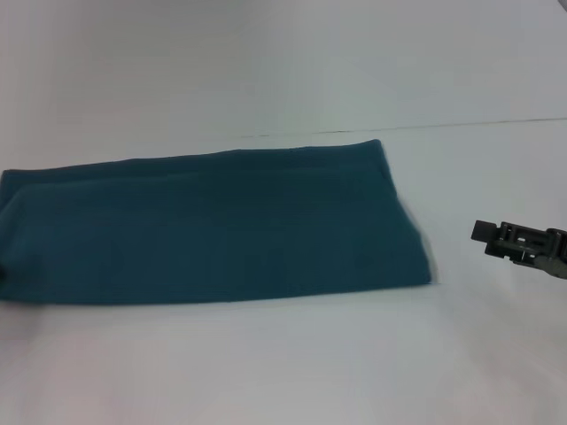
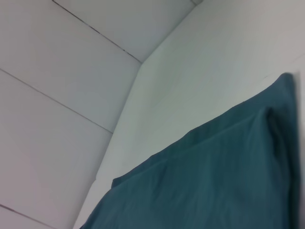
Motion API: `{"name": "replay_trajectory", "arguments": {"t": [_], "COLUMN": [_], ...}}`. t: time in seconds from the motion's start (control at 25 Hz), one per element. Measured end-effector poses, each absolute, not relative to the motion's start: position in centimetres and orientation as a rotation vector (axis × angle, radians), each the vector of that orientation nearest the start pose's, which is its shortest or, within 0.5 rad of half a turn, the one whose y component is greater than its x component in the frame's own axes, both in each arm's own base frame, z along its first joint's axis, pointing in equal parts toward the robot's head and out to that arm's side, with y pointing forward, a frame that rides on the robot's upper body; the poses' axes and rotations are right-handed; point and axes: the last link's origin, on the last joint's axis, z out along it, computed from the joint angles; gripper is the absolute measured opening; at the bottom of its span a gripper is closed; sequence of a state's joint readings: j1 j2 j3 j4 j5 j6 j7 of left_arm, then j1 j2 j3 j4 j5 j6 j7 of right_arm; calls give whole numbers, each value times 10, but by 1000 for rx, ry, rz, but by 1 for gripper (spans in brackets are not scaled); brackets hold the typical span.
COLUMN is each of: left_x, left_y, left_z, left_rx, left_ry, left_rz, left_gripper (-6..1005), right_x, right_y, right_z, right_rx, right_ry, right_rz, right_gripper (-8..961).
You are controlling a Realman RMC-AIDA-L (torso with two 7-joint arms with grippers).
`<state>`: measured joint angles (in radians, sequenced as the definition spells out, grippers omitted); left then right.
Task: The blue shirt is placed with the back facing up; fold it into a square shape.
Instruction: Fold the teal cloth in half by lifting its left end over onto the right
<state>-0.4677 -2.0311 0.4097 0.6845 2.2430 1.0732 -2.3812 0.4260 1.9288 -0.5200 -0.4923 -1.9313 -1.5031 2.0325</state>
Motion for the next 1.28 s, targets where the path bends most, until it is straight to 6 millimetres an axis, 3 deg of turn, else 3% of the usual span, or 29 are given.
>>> {"name": "replay_trajectory", "arguments": {"t": [0.24,0.6,0.92,1.28], "left_x": [-374,-314,-260,-201], "left_y": [354,376,401,418], "left_z": [75,83,89,63], "left_rx": [-1544,-1749,-1924,-2147], "left_ry": [-1828,-1821,-1795,-1731], "left_rz": [-685,-941,-1053,-1078], "left_gripper": [5,6,6,6], "right_x": [336,337,337,337], "right_y": [318,320,320,320], "right_z": [60,59,59,58], "right_rx": [-2097,-2092,-2092,-2094], "right_ry": [1689,1674,1674,1676], "right_rz": [949,934,934,934], "right_gripper": [790,790,790,790]}}
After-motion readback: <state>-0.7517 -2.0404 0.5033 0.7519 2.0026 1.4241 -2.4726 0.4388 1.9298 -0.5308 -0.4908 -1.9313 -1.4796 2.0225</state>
